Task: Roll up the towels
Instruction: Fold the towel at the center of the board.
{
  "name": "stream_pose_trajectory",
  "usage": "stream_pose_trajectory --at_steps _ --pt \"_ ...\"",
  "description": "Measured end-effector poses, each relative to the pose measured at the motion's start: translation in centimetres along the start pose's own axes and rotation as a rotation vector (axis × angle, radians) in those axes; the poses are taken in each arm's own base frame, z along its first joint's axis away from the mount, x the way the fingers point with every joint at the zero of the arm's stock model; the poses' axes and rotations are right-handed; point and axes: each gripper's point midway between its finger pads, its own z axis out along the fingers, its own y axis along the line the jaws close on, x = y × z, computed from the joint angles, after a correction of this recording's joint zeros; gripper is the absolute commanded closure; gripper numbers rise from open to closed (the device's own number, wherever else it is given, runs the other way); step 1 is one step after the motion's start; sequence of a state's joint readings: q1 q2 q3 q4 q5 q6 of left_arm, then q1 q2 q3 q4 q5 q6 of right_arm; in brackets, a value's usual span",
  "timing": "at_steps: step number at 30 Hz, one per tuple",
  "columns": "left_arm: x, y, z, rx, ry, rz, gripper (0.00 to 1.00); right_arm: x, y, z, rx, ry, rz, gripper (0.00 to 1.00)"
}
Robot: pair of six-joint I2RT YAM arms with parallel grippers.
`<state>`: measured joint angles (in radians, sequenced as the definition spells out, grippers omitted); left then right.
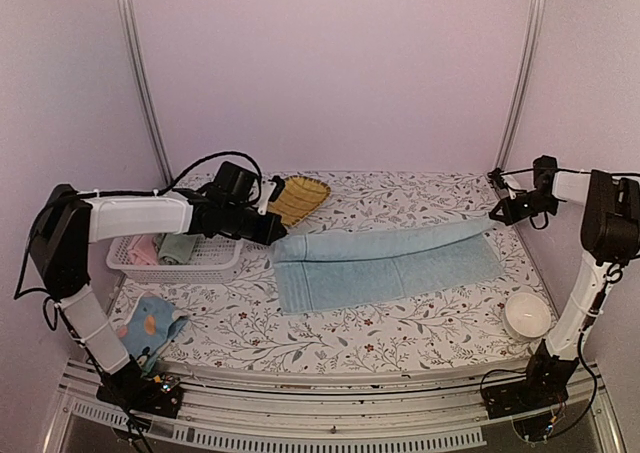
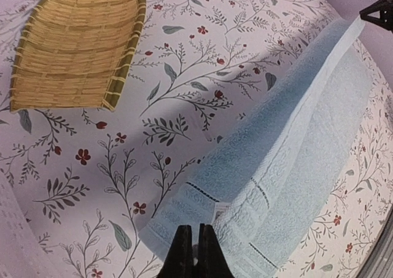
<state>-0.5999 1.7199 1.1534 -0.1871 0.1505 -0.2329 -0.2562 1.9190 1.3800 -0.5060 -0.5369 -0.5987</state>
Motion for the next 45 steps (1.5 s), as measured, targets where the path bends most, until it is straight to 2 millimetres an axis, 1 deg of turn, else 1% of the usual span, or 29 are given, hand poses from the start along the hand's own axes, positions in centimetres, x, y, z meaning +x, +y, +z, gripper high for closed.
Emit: stream_pose_trajectory --at_steps 6,11,15,18,22,27,34,40,45 --pt "2.1 -1.0 -0.6 0.010 0.055 0.046 1.00 0.9 0.1 -0.9 0.014 0.007 0.013 0.98" --pt "3.9 -1.9 -0.6 0.021 0.100 0.075 1.00 2.7 1.0 -0.6 -0.002 0.035 0.033 0.98" --pt "5.0 -2.1 -0.5 0.016 0.130 0.089 1.00 4.1 1.8 -0.7 -0.014 0.055 0.046 0.98" --pt "5.3 -2.0 -0.5 0.004 0.139 0.101 1.00 5.0 2.6 -1.1 -0.019 0.064 0.050 0.98" --pt "5.9 -1.9 -0.5 -0.007 0.155 0.116 1.00 5.3 3.0 -1.2 -0.025 0.064 0.050 0.98" --pt "7.3 -1.6 -0.4 -0.015 0.190 0.126 1.00 5.8 2.2 -1.6 -0.013 0.061 0.074 0.98" --pt "8.0 -2.2 -0.3 0.010 0.206 0.138 1.00 6.3 1.9 -1.7 -0.008 0.063 0.090 0.98" --pt "8.8 -2.1 -0.3 0.012 0.229 0.145 1.00 8.3 3.2 -1.6 -0.026 0.093 0.092 0.98" --pt "10.0 -2.0 -0.3 0.013 0.256 0.145 1.00 9.0 3.8 -2.0 -0.026 0.097 0.089 0.98"
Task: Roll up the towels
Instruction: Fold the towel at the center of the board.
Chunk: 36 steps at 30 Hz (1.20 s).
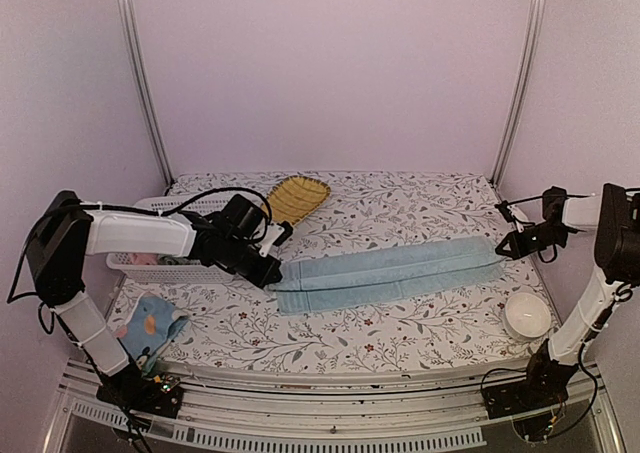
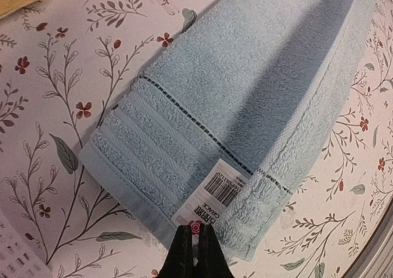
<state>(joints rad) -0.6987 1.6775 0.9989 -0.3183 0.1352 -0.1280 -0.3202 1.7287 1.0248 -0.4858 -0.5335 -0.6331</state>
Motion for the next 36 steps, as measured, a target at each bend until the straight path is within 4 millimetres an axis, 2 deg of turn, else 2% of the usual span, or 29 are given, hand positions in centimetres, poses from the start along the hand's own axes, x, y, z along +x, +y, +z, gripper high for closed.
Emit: stream_pose_trajectory --at_steps 10,16,22,26,30,36 --pt "1.0 -1.6 0.3 0.044 0.023 0.028 1.00 0.5 -0.6 0.0 0.028 0.009 0.003 0.98" --pt "1.2 -1.8 0.4 0.048 0.026 0.041 1.00 0.7 -0.9 -0.1 0.036 0.011 0.009 0.98" --pt "2.2 -2.1 1.1 0.055 0.056 0.060 1.00 2.7 -0.6 0.6 0.036 0.044 0.007 0.98" --pt "3.8 -2.7 2.2 0.063 0.106 0.076 1.00 4.3 -0.5 1.1 0.047 0.075 0.016 0.97" --pt "5.0 -3.1 3.1 0.067 0.142 0.089 1.00 4.3 -0.6 1.2 0.057 0.073 0.011 0.97" --pt "5.0 -3.2 3.2 0.065 0.140 0.099 1.00 4.3 -0.7 1.2 0.061 0.070 0.006 0.96"
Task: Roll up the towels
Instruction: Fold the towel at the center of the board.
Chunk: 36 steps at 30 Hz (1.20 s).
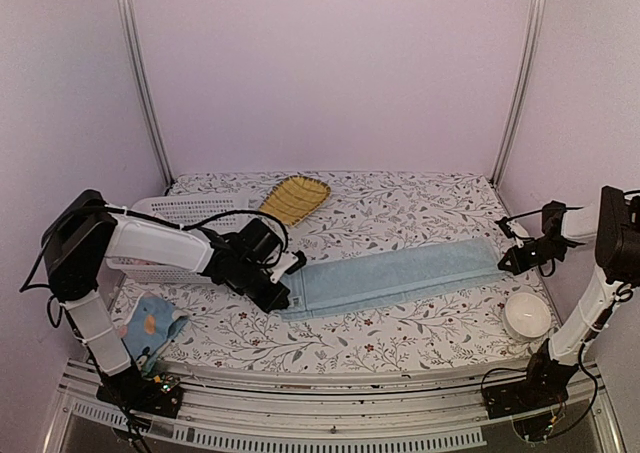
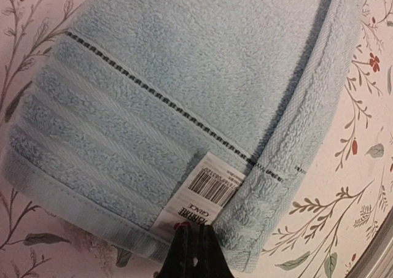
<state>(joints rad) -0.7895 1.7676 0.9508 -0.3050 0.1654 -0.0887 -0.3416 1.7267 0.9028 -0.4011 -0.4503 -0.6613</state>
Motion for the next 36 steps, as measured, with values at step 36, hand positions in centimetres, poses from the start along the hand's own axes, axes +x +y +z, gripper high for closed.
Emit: stream_pose_trajectory --at_steps 36 --pt "-4.8 -2.3 0.3 -0.098 -0.089 -0.127 1.00 -8.1 3.6 0.1 -0.097 -0.077 -0.046 0.77"
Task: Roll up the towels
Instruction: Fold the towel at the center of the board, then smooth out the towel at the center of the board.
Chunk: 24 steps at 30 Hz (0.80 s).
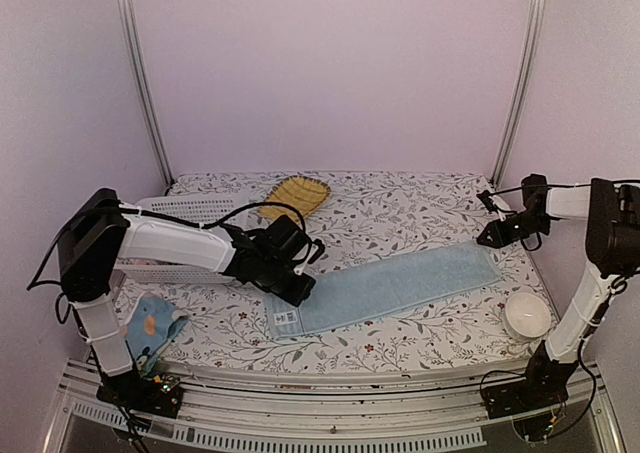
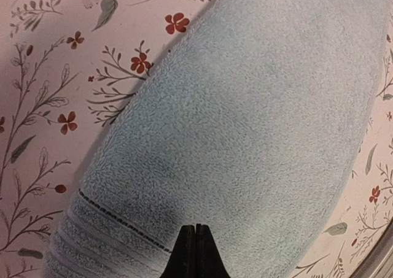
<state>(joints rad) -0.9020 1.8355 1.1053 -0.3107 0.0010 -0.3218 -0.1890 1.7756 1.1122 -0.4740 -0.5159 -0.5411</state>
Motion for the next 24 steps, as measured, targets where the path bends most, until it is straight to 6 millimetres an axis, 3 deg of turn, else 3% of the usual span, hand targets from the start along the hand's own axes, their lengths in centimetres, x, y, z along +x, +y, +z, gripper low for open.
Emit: stream_pose_trajectory --at_steps 6,13,24 --pt "-0.3 1.4 0.4 -0.082 0.020 -0.078 1.00 -0.5 0.7 2.8 -0.041 0.040 0.034 0.80" --pt "1.3 4.7 1.4 -0.200 0.087 -0.160 1.00 1.0 -1.4 5.3 0.015 0.116 0.117 0.80" --pt "-0.4 6.6 2.0 -0.289 0.064 -0.156 1.00 -0.1 -3.7 5.3 0.136 0.114 0.158 0.80"
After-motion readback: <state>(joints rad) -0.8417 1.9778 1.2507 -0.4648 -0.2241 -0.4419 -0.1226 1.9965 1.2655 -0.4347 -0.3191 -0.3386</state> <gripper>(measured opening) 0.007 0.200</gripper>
